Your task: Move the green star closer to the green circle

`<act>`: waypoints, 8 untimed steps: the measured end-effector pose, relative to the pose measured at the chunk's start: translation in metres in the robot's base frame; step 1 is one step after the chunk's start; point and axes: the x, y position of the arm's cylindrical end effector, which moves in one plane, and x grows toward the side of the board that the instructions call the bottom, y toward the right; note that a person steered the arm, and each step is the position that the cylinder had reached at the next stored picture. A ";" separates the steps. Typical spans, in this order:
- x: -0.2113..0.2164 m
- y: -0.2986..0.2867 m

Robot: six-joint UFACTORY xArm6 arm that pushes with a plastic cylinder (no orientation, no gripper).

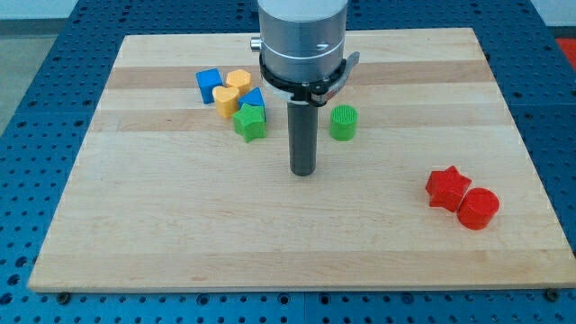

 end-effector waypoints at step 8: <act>-0.065 -0.105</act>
